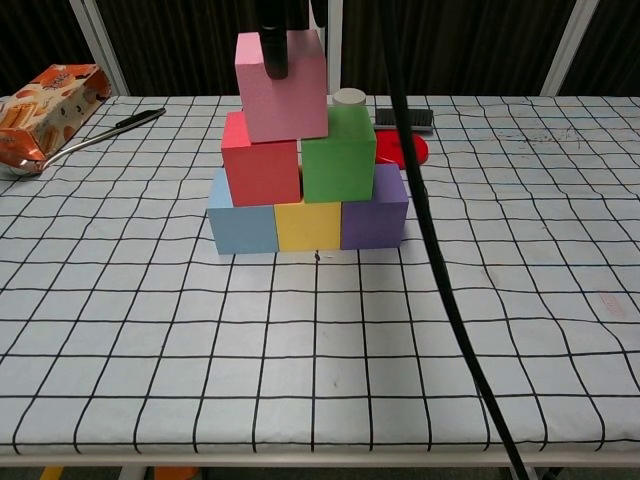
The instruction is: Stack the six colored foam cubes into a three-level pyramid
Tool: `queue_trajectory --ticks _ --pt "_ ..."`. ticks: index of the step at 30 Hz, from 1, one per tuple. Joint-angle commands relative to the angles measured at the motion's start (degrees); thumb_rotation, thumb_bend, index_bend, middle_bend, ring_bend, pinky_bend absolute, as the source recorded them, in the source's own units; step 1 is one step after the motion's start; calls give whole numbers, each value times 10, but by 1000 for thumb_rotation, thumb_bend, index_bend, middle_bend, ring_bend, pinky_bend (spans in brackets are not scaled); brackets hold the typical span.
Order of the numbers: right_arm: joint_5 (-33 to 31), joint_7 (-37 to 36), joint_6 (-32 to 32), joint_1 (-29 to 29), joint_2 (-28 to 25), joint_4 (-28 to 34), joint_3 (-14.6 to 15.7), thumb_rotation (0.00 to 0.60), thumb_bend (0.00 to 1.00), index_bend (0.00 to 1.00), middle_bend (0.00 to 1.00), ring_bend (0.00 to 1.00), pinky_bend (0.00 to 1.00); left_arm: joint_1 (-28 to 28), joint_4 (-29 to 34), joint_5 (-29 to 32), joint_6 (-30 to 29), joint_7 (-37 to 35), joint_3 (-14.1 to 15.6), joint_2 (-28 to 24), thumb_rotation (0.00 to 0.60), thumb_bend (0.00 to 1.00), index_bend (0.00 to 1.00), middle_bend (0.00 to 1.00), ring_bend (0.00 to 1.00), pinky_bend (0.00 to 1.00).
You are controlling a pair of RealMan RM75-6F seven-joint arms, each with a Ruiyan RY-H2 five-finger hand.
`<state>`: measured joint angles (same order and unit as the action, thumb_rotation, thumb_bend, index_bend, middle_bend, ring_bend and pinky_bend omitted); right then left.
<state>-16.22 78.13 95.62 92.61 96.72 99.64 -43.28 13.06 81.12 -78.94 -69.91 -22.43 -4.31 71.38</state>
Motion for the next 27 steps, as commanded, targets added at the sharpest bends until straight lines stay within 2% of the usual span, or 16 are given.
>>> queue_trajectory --ticks 1,27 --pt "1 2 1 1 1 -2 -1 600 130 0 785 310 0 0 1 1 1 1 0 -3 600 98 90 113 14 169" --pt "2 13 1 4 20 -22 -11 600 132 0 786 313 0 -3 -2 0 0 -10 0 -5 600 99 90 112 15 169"
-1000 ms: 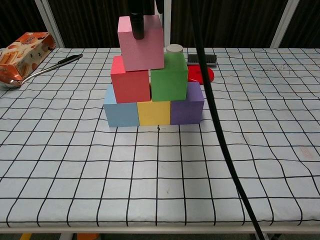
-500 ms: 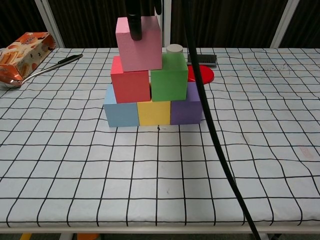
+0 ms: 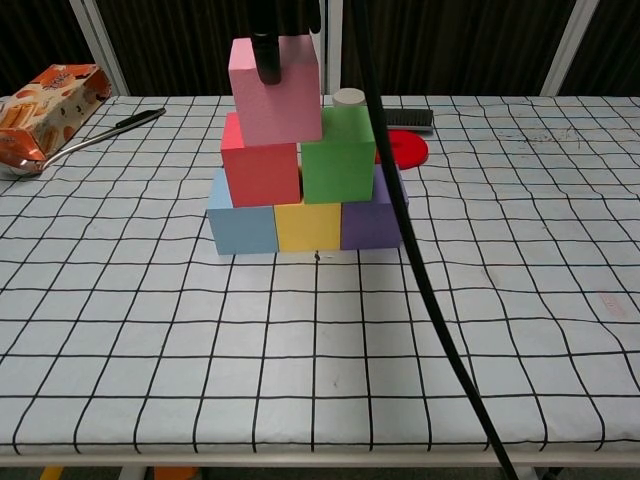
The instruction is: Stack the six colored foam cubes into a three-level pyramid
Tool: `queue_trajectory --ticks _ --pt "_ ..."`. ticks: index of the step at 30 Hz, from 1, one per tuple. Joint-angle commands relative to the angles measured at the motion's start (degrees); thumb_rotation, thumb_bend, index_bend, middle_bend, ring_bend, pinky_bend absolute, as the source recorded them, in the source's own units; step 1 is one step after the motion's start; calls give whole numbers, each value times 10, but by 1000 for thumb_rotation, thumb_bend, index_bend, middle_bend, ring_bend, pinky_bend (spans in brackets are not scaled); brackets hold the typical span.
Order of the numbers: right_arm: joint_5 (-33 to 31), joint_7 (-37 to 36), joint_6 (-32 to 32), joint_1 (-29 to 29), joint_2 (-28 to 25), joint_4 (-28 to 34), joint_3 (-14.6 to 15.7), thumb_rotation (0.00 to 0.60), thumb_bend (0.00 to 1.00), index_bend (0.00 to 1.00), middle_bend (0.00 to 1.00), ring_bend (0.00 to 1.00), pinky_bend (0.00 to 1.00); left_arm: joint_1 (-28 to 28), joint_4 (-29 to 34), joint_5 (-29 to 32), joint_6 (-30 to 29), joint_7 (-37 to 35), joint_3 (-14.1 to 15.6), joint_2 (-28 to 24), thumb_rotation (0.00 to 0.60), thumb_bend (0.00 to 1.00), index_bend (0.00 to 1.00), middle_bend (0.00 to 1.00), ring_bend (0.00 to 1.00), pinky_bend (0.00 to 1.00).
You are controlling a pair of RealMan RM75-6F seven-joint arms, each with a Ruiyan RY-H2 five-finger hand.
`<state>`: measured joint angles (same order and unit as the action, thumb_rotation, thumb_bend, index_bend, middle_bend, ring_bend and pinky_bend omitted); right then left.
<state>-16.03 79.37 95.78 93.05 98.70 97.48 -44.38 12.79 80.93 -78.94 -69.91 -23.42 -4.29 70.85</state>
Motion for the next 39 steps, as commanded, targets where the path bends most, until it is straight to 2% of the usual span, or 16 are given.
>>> queue_trajectory --ticks 1,5,9,16,32,39 --pt "-1 2 -1 -1 0 0 0 600 131 0 779 313 0 0 0 0 0 -1 0 0 600 99 91 112 15 169" --pt "-3 7 -2 -4 -1 1 -1 600 125 0 689 307 0 1 -1 1 1 -1 -1 1 600 99 91 113 15 169" --pt "-3 11 -2 -6 -4 5 -2 600 106 0 528 258 0 1 -2 1 2 -1 0 1 600 99 91 113 15 169" --pt "-7 16 -5 -10 -4 6 -1 600 101 0 369 177 0 0 -1 1 2 -1 0 1 600 99 91 112 14 169" --pt "-16 18 -7 -18 -16 26 -11 600 88 0 185 92 0 1 3 1 3 4 -1 0 600 98 91 113 15 169" --pt "-19 22 -7 -39 -50 70 -20 600 85 0 127 46 0 3 15 2 1 20 -3 -2 600 99 91 112 14 169"
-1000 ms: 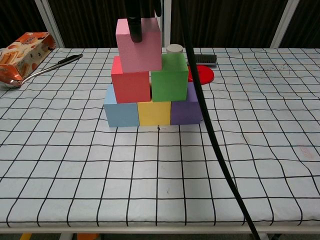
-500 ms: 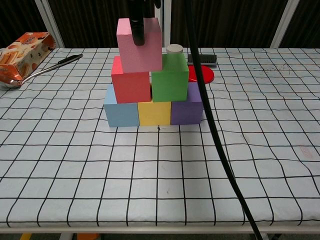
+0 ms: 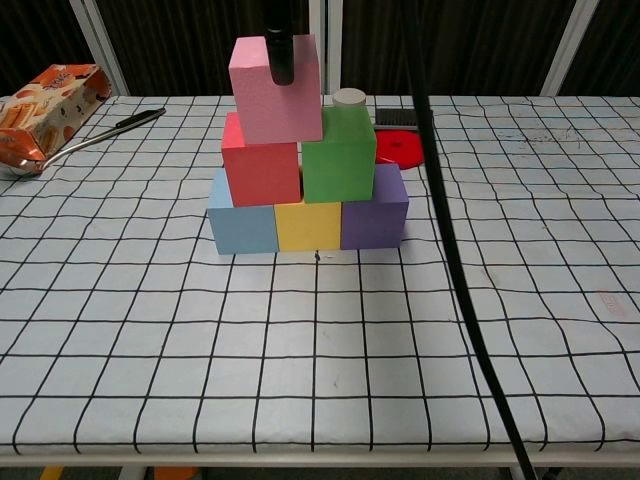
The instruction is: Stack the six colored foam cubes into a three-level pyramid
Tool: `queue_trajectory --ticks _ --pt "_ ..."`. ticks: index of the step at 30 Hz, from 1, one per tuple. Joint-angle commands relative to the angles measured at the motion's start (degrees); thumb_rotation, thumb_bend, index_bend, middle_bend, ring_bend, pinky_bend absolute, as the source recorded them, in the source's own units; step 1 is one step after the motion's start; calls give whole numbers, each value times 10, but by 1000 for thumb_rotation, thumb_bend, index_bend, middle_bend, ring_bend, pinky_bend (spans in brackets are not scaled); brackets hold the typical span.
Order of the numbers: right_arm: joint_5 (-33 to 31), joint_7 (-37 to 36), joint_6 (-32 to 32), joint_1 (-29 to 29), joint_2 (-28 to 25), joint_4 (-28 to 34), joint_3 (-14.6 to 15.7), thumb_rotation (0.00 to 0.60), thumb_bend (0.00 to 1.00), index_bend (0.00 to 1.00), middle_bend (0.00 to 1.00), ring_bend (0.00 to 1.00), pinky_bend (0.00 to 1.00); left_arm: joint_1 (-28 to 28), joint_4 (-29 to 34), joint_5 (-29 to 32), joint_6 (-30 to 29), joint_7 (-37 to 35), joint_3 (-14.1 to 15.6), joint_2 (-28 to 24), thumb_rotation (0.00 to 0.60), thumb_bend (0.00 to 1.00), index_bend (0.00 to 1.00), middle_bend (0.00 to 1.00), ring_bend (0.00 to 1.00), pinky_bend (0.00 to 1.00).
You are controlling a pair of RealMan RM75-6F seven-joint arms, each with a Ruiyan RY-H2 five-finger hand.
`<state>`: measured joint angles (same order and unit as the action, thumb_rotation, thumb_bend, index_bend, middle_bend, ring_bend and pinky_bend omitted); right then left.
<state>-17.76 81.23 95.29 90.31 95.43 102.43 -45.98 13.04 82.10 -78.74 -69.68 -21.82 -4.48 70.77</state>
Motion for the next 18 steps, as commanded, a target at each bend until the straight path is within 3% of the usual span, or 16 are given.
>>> queue_trajectory --ticks 1,7,12,15,18 --pt "-1 6 -5 -18 -27 31 -3 600 84 0 117 28 0 1 6 1 -2 6 -2 -1 600 99 91 113 14 169" --pt "83 17 -44 -80 -122 140 53 600 64 0 78 0 0 1 20 6 -14 21 -12 -6 600 99 91 112 15 169" --pt "159 -11 -135 -155 -214 206 99 600 46 0 52 0 0 3 34 9 -19 42 -16 -8 600 99 91 113 15 169" --pt "236 -39 -203 -201 -271 221 137 600 35 0 43 0 0 3 42 12 -19 53 -15 -6 600 98 91 112 15 169" --pt "353 -96 -278 -266 -336 230 184 600 33 0 40 0 0 2 48 14 -24 66 -16 -4 600 98 91 113 14 169"
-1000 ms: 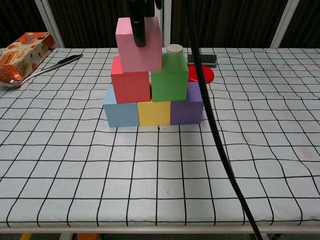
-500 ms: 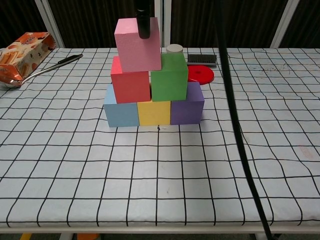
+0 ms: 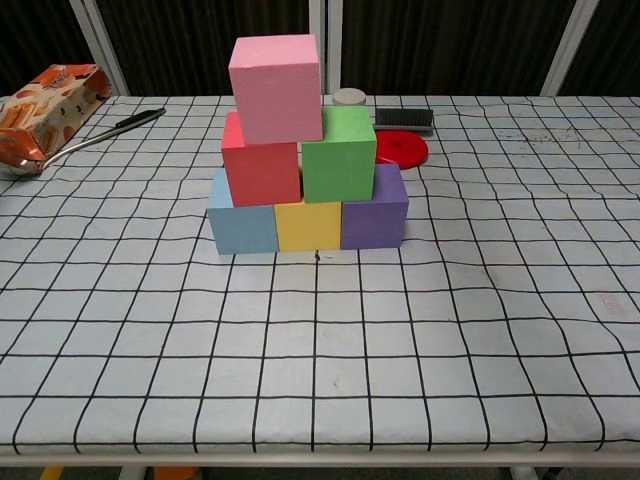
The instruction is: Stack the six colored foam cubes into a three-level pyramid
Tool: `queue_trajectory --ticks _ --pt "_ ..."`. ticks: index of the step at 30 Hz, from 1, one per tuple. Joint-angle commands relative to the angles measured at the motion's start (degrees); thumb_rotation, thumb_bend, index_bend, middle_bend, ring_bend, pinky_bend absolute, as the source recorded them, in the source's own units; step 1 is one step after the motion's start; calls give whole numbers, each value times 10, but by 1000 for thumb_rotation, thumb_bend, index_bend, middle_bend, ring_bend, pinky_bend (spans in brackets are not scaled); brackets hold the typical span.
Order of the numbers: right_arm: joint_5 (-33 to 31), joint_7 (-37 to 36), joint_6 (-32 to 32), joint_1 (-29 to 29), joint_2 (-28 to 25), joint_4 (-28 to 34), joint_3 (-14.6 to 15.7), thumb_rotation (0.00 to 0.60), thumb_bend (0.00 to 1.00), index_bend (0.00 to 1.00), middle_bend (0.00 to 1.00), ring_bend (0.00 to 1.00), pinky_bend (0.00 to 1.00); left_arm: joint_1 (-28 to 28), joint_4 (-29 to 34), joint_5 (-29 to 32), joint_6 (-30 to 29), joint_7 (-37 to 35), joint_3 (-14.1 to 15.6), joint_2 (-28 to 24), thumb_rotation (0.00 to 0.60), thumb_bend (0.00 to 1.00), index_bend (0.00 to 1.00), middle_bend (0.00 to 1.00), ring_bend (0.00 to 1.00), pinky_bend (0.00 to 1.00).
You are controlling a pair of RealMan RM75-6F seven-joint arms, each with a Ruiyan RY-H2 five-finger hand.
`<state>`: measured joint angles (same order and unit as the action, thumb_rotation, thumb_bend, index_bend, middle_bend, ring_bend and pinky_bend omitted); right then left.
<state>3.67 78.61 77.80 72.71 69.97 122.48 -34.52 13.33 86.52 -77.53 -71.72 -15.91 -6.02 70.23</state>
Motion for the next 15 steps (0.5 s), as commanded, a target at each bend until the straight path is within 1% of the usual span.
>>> queue_trajectory --ticks 1,2,4,6,7,8,10,11,13,15 --pt "171 -90 -117 -110 -97 32 81 600 33 0 39 0 0 -1 5 2 -6 9 -1 2 600 98 91 112 14 169" --pt "205 -111 -128 -131 -112 33 93 600 33 0 37 0 0 -2 6 2 -9 12 -2 2 600 97 91 112 15 169" --pt "293 -159 -141 -183 -146 35 126 600 31 0 24 0 0 -4 7 -4 -18 17 -2 1 600 96 91 112 15 170" --pt "379 -204 -135 -233 -168 32 156 600 29 0 9 0 0 -5 4 -13 -29 22 -2 1 600 94 91 113 14 171" --pt "441 -236 -125 -267 -178 24 178 600 29 0 3 0 0 -6 1 -20 -37 26 -1 2 600 93 91 112 15 171" --pt "487 -262 -113 -294 -183 16 196 600 29 0 0 0 0 -7 -1 -25 -43 29 -1 2 600 93 91 112 14 171" --pt "585 -327 -77 -357 -187 -10 237 600 27 0 0 0 0 -9 -6 -38 -60 39 -1 5 600 92 91 112 15 171" --pt "621 -355 -60 -382 -185 -26 255 600 27 0 0 0 0 -9 -10 -45 -68 45 -1 7 600 91 91 112 15 171" --pt "691 -418 -20 -435 -175 -70 293 600 26 0 0 0 0 -11 -20 -60 -88 65 0 11 600 87 91 112 14 171" --pt "732 -465 11 -473 -162 -113 320 600 26 0 0 0 0 -14 -28 -73 -107 87 1 15 600 81 91 112 14 171"
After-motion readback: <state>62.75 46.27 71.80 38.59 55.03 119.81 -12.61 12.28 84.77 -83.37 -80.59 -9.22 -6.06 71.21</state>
